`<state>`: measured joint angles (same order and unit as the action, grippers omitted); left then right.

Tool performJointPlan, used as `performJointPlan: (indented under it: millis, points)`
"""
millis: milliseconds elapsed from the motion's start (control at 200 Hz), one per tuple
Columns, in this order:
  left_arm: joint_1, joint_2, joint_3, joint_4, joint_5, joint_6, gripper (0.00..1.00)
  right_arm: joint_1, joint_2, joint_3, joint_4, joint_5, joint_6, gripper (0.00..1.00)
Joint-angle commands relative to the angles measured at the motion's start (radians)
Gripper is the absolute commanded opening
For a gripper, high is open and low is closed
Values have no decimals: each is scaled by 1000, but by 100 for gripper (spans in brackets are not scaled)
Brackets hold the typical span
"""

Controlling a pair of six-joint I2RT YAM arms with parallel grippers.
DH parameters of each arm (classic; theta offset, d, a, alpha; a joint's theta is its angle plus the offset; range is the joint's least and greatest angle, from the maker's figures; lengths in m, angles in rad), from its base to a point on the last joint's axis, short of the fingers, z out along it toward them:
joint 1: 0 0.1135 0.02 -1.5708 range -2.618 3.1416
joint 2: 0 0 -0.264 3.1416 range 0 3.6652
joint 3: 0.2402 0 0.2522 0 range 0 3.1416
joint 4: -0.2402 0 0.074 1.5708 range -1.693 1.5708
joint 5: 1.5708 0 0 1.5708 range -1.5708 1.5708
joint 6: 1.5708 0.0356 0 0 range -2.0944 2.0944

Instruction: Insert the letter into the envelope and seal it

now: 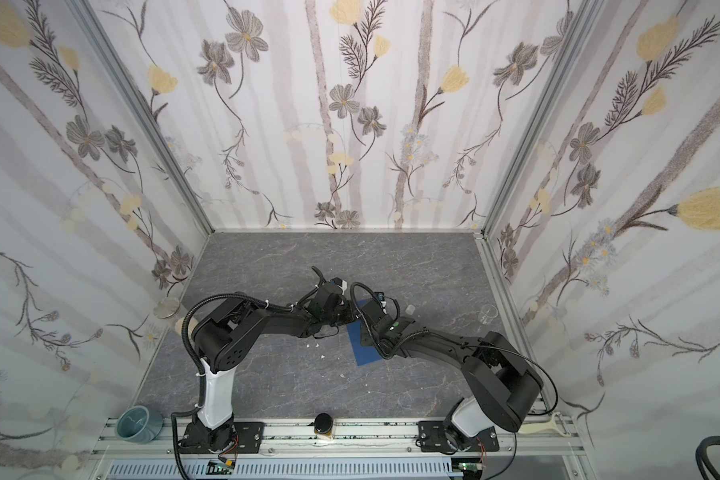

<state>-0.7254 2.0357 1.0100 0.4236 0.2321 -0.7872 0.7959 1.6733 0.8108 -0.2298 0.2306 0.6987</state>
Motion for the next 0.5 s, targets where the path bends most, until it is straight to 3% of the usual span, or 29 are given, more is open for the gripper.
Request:
performJointPlan:
  millis: [0,495]
  points:
    - [-4,21,-8,-194,-13,1,13,-14,26,11,-3,-22,-9,0]
    - [-3,12,-8,-195,-15,0,13,-7,-154,-12,-103,9,5,0]
